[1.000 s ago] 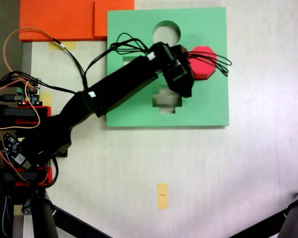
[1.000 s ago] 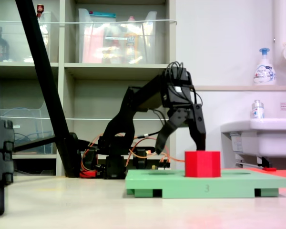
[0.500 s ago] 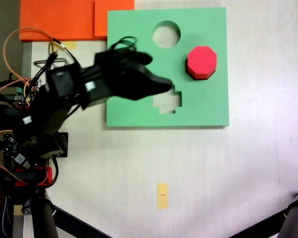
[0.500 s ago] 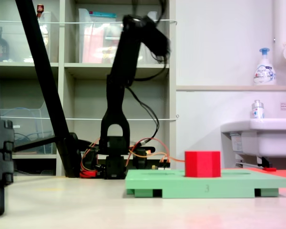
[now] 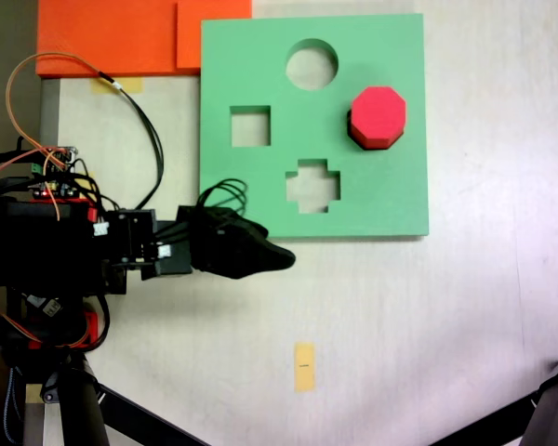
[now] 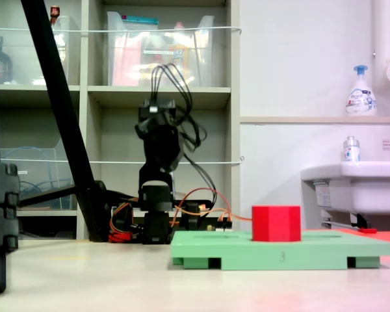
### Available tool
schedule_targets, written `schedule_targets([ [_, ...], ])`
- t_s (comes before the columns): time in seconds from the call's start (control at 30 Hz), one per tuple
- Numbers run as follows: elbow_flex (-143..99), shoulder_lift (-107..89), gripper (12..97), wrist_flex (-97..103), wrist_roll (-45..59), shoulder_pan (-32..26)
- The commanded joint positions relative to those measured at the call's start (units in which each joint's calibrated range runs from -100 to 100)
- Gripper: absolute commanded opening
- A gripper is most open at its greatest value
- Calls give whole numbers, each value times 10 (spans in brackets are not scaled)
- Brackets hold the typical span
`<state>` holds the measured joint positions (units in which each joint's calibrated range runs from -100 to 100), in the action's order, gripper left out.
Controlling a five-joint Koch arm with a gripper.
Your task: Put the octagonal pillar block into the corresponding hole
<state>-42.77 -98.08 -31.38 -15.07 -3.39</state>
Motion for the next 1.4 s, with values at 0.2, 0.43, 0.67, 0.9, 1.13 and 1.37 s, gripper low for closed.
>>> schedule_targets([
  [0.2,-343,-19,539,255,79,20],
  [0.43,-572,-19,522,409,129,15],
  [0.67,-572,-19,485,310,125,15],
  [0.9,-572,-19,485,330,125,18],
  [1.13,-572,-19,485,330,125,17],
  [1.37,-572,-19,485,330,125,17],
])
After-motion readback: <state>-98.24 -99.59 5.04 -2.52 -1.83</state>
